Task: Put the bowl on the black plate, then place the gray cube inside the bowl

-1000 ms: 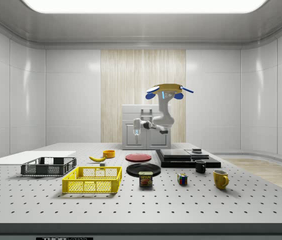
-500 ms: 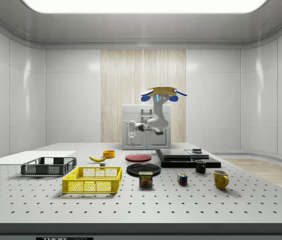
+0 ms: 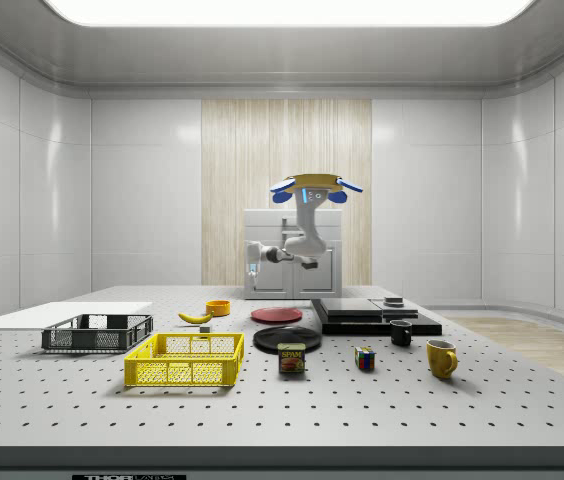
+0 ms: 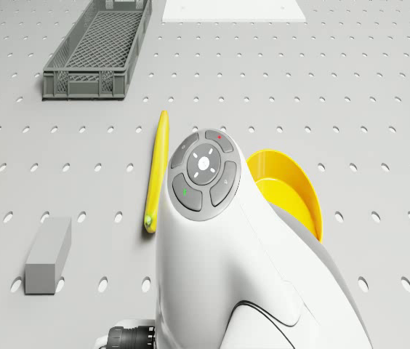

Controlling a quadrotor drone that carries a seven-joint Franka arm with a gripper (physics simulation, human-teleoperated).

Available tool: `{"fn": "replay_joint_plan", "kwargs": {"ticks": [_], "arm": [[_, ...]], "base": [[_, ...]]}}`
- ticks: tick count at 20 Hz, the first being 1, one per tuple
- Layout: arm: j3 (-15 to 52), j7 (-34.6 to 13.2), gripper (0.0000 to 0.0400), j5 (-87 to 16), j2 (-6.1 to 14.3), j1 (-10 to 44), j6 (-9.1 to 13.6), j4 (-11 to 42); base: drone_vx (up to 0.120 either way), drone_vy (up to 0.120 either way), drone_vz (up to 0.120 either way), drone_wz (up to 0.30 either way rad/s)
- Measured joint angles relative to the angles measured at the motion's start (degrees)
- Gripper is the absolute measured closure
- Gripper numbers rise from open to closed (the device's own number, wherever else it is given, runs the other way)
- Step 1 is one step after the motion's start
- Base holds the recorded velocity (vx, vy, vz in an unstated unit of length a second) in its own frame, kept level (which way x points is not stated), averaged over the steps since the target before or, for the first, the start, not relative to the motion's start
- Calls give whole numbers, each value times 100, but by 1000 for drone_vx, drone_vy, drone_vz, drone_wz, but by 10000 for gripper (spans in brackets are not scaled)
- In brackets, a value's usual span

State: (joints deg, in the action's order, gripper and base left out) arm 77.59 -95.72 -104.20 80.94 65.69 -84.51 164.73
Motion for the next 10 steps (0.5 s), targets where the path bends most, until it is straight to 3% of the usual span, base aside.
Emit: {"fn": "replay_joint_plan", "kwargs": {"ticks": [2, 5, 10], "arm": [[5, -6, 0, 12, 29, 7, -27, -1], [13, -14, 0, 30, 71, 17, -66, -3], [25, -27, 0, 59, 138, 32, -128, -7]], "base": [[120, 0, 0, 0], [120, -120, 0, 0], [120, 0, 0, 0]]}}
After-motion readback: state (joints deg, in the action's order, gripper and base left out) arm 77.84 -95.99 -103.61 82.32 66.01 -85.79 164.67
